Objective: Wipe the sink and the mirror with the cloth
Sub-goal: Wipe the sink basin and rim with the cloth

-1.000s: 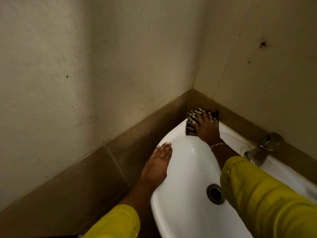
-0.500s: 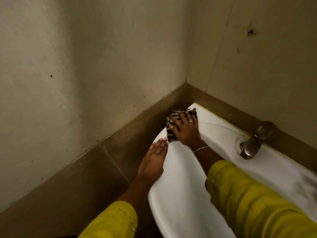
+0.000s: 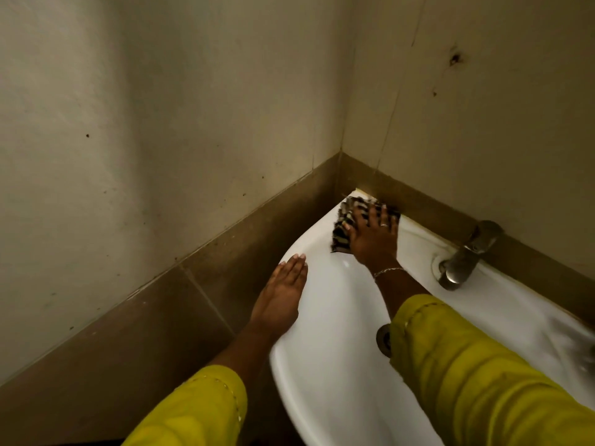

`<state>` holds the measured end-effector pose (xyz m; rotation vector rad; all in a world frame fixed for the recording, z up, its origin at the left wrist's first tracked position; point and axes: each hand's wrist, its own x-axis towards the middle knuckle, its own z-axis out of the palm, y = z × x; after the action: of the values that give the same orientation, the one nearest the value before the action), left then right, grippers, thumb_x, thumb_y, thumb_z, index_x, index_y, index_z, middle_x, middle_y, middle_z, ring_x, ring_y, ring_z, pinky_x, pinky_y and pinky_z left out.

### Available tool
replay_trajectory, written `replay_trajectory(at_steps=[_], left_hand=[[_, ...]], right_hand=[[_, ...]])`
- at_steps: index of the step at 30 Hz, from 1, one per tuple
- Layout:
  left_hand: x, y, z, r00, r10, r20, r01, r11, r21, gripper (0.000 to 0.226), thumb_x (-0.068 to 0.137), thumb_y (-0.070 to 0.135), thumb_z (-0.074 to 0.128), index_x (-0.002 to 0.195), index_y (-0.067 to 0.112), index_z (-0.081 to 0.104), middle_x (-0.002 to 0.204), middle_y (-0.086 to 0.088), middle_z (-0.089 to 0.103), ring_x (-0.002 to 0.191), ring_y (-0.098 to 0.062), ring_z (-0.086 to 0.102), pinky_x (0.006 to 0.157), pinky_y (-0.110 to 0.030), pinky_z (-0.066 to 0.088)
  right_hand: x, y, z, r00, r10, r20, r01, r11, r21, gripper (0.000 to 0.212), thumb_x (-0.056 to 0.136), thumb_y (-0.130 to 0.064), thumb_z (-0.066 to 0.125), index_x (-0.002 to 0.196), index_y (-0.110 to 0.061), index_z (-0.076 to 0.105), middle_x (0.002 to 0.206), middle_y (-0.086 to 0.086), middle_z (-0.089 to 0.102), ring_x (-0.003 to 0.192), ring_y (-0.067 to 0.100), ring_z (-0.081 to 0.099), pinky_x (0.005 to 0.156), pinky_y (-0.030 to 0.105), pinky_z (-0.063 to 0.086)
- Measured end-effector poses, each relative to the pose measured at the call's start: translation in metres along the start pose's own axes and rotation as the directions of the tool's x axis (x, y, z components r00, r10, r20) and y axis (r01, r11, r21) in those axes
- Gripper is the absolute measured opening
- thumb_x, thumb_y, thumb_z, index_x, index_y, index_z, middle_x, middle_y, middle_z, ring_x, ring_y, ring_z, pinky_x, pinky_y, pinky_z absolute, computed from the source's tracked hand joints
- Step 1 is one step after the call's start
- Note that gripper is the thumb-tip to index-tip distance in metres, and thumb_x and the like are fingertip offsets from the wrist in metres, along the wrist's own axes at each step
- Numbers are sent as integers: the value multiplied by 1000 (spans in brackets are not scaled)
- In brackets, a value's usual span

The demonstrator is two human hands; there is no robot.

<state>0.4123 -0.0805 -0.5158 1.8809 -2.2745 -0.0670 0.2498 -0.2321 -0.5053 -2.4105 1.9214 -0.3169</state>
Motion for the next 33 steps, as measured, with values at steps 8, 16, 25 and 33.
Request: replay_trajectory(at_steps=[8, 16, 25, 33], left_hand=[[2, -5, 5, 999, -18, 42, 16, 998, 55, 77, 47, -1, 77, 121, -1, 56, 128, -17, 56, 119, -28, 53, 99, -45, 30], [-1, -1, 0, 997, -36, -62, 24, 983, -184, 57, 74, -6, 48, 131, -5, 43, 139, -23, 40, 129, -37, 39, 106, -49, 15], [0, 1, 0, 982, -157, -102, 109, 922, -372, 77, 82, 62, -5, 141, 13, 1, 149, 2, -3, 139, -10, -8, 112, -21, -5], [-6, 3, 0, 927, -306, -217, 157, 843, -515, 74, 87, 64, 2, 140, 11, 0, 150, -3, -4, 139, -6, -11, 112, -21, -4]], right_hand=[[-51, 31, -3, 943, 327, -64, -327, 945, 8, 65, 87, -45, 21, 135, -7, 42, 136, 37, 38, 126, 56, 34, 104, 66, 21], [-34, 1, 3, 976, 216, 16, -217, 976, 11, 61, 95, -43, 25, 146, -12, 17, 152, 26, 13, 141, 42, 10, 114, 53, 3], [-21, -75, 7, 983, -154, 100, 148, 987, 64, 64, 84, -55, 16, 137, -30, 40, 151, 14, 28, 139, 43, 14, 111, 57, 9], [-69, -118, 22, 979, -175, 101, 159, 976, 152, 58, 63, -36, 81, 116, -24, 60, 131, 14, 56, 122, 46, 46, 91, 63, 43]])
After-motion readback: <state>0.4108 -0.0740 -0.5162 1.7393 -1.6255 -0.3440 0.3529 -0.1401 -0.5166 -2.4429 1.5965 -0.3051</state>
